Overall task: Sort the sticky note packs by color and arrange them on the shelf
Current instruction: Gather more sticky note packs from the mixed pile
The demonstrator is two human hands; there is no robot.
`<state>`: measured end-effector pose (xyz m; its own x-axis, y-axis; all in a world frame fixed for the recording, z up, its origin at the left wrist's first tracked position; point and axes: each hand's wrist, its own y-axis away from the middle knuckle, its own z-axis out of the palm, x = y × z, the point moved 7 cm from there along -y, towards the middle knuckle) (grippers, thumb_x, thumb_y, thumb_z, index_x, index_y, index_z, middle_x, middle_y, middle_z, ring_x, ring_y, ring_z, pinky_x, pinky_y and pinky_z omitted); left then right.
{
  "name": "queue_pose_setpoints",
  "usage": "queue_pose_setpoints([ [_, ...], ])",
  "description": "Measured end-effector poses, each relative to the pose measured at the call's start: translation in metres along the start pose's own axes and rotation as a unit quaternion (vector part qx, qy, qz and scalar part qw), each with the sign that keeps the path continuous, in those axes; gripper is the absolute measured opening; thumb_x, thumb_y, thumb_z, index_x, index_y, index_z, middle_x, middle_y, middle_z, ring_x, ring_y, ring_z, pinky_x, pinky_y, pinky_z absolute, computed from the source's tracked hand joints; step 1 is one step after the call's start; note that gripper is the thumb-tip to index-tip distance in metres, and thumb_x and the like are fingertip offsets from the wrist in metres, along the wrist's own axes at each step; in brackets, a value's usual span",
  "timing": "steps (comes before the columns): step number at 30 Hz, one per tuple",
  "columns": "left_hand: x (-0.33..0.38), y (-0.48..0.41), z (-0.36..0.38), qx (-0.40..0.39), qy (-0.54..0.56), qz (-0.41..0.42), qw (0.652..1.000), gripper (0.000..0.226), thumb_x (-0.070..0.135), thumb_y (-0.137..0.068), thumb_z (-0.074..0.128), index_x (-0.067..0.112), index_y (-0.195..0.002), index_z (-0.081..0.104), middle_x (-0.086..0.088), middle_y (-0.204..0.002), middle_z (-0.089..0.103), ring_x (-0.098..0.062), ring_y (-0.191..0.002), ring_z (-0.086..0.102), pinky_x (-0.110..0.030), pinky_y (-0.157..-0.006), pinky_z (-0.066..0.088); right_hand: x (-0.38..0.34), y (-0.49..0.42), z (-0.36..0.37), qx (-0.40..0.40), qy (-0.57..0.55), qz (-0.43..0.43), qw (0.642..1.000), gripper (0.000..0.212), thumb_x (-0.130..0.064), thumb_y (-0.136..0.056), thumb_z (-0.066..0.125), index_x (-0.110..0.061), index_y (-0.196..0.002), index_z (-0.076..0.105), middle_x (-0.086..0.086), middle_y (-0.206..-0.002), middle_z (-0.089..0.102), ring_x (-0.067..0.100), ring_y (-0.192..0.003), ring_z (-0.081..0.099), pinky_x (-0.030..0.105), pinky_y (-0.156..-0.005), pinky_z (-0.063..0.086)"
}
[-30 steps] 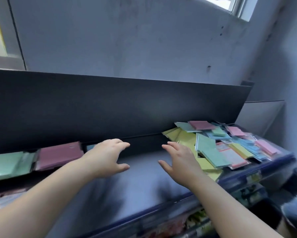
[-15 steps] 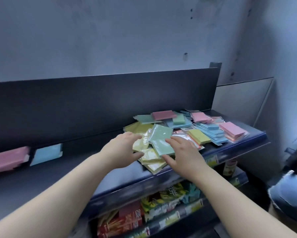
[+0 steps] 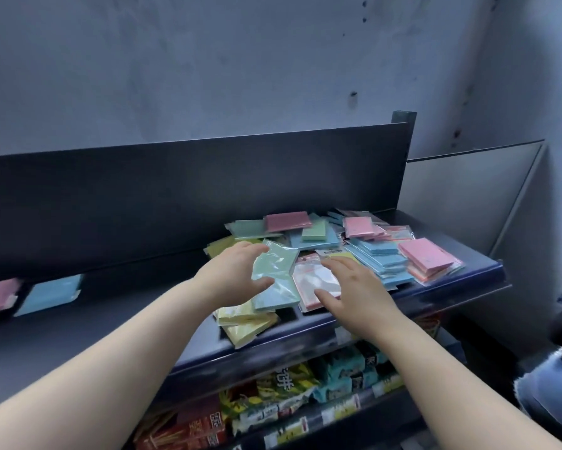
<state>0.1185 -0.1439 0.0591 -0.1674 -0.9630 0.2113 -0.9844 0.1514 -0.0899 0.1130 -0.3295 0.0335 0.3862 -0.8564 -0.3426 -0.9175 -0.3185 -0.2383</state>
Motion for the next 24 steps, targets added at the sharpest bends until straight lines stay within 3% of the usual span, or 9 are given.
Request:
queue_pose_setpoints([
  [9, -0.009, -0.111, 0.016, -0.061, -0.007, 0.004, 0.998, 0.078, 0.048, -0.088, 0.058, 0.018, -0.149, 0.019, -0.004, -0.153, 0.026, -0.023, -0.137, 0.033, -0.034, -0.110, 0.032, 0.046, -0.069, -0.001, -0.012, 0.032, 0.028, 0.999, 0.058, -0.041, -0.093, 0.051, -0.022, -0.145, 0.032, -0.005, -0.150, 0.032, 0.015, -0.137, 0.029, 0.030, -0.114, 0.021],
  [17, -0.035, -0.195, 0.033, -0.122, -0.020, 0.010, 0.992, 0.079, 0.056, -0.071, 0.066, 0.026, -0.139, 0.037, -0.003, -0.136, 0.046, -0.023, -0.119, 0.049, -0.032, -0.100, 0.042, 0.074, -0.138, 0.012, -0.081, 0.052, 0.034, 0.995, 0.085, -0.045, -0.084, 0.063, -0.020, -0.151, 0.016, -0.006, -0.157, 0.020, 0.012, -0.143, 0.019, 0.027, -0.116, 0.018],
  [21, -0.046, -0.218, 0.040, -0.166, -0.061, 0.011, 0.984, 0.097, 0.065, -0.058, 0.069, 0.027, -0.140, 0.034, -0.003, -0.136, 0.041, -0.024, -0.122, 0.042, -0.038, -0.102, 0.041, 0.069, -0.164, 0.019, -0.124, 0.055, 0.008, 0.991, 0.097, -0.048, -0.075, 0.071, -0.020, -0.150, 0.016, -0.005, -0.156, 0.022, 0.012, -0.141, 0.022, 0.028, -0.115, 0.022],
  [24, -0.048, -0.221, 0.047, -0.191, -0.076, 0.010, 0.979, 0.108, 0.073, -0.052, 0.069, 0.029, -0.141, 0.029, -0.004, -0.133, 0.036, -0.025, -0.123, 0.036, -0.038, -0.102, 0.040, 0.071, -0.177, 0.028, -0.173, 0.081, 0.007, 0.982, 0.107, -0.051, -0.074, 0.070, -0.017, -0.152, 0.005, -0.002, -0.159, 0.014, 0.014, -0.143, 0.018, 0.029, -0.116, 0.018],
])
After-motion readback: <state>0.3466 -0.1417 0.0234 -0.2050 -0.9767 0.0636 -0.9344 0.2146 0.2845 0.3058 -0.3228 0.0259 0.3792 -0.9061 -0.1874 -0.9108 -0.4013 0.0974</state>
